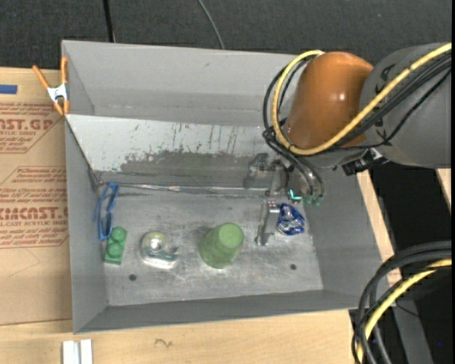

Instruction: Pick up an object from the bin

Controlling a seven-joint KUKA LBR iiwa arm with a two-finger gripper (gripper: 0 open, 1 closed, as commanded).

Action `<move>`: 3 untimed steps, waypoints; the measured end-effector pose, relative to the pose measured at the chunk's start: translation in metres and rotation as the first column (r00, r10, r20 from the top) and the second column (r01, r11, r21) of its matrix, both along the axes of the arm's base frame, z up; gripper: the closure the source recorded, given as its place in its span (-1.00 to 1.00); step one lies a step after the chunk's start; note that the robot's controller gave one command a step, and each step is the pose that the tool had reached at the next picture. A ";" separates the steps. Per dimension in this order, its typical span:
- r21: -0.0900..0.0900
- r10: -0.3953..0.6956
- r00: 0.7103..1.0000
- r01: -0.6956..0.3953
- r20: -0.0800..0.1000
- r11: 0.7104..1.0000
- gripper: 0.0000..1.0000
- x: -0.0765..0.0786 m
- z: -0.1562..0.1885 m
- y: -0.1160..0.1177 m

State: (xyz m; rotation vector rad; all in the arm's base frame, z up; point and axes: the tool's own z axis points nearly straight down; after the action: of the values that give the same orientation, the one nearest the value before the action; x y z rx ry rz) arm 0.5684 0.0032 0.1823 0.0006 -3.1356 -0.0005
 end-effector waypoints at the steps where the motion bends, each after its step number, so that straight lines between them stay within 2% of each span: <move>1: 0.001 0.106 0.994 -0.106 0.014 0.994 -1.00 -0.041 -0.113 0.042; 2: 0.000 0.190 0.982 -0.190 0.009 0.982 -1.00 -0.052 -0.082 0.049; 3: 0.000 0.119 0.993 -0.119 0.008 0.993 -1.00 -0.044 -0.083 0.040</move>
Offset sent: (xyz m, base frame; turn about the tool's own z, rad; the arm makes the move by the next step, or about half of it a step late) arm -0.0417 0.0403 -0.1123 -0.1051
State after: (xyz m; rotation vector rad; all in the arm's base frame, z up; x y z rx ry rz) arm 0.5241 0.0434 0.0996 0.1883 -3.1374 -0.0014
